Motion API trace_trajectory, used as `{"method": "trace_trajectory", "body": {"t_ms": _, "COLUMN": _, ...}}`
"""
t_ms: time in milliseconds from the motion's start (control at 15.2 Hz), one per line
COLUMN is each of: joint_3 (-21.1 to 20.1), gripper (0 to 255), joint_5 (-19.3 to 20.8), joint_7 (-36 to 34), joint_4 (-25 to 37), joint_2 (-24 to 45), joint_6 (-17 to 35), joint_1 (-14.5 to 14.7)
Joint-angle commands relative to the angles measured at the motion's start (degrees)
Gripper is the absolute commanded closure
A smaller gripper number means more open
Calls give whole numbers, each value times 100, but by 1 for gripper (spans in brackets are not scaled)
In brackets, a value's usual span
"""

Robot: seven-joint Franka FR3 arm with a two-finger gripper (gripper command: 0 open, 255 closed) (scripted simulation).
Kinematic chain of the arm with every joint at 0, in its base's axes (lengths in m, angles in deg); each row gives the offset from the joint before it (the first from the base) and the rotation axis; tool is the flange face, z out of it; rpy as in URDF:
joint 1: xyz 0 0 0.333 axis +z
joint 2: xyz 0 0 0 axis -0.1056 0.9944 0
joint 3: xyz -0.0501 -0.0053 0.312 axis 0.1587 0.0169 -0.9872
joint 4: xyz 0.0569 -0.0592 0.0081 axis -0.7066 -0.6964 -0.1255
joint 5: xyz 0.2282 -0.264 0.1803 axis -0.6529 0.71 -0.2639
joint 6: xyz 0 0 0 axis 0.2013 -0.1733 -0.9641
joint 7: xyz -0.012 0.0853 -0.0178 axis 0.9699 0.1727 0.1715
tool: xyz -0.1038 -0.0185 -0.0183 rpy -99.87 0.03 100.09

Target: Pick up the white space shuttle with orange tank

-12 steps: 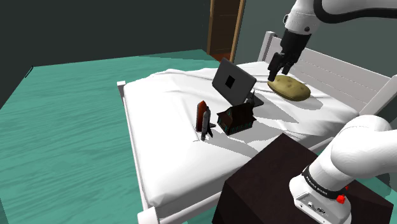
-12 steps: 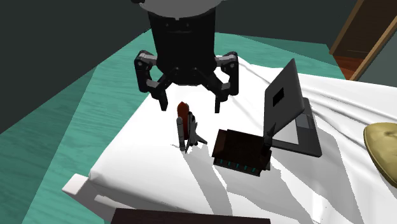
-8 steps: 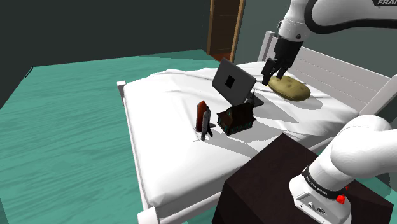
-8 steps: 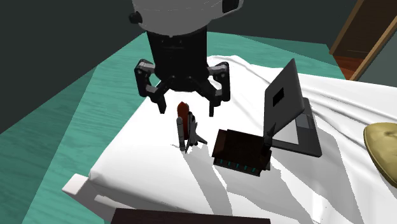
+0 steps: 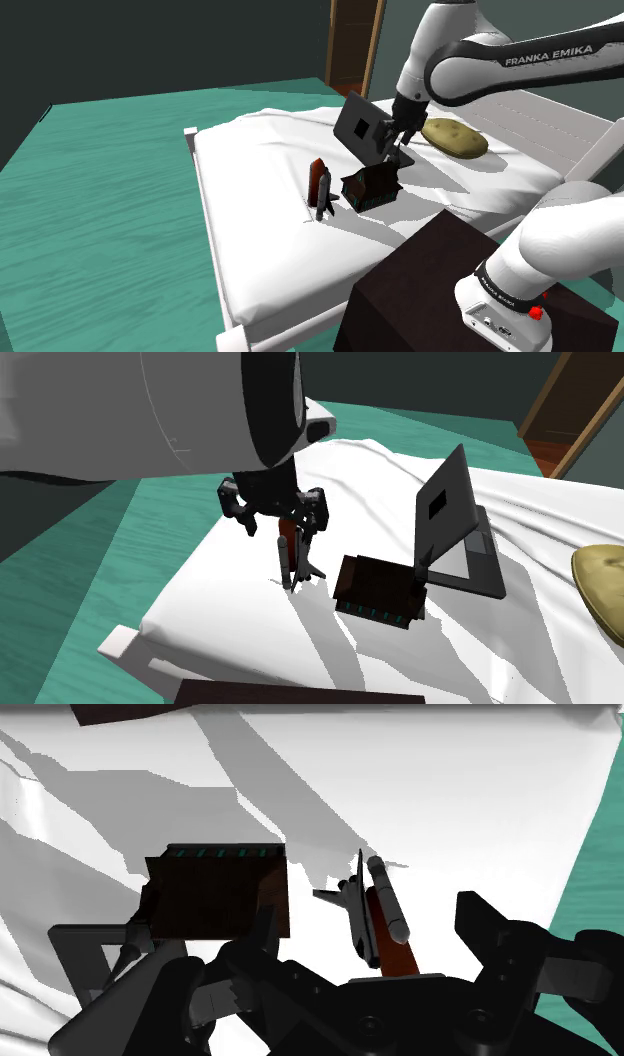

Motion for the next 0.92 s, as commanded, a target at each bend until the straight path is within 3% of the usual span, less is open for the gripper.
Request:
{"method": "trace_trajectory", "body": {"t_ms": 0, "joint_3": -148, "gripper": 0, "joint_5": 3, "joint_7": -278, "joint_4": -72, "joint_2": 383, "joint_6": 560, "joint_1": -48}}
{"method": "trace_trajectory", "body": {"t_ms": 462, "joint_3": -711, "gripper": 0, "joint_5": 374, "joint_7": -1420, "joint_4": 99, "joint_2": 1935, "joint_6": 2198, "joint_1": -378}}
{"method": "trace_trajectory", "body": {"t_ms": 660, "joint_3": -953, "gripper": 0, "joint_5": 828, "joint_7": -2093, "joint_4": 343, "joint_2": 2681, "joint_6": 2774, "joint_1": -602}}
{"method": "trace_trajectory", "body": {"t_ms": 858, "joint_3": -1113, "gripper": 0, "joint_5": 1546, "joint_7": -2943, "joint_4": 693, "joint_2": 3453, "joint_6": 3221, "joint_1": -798}}
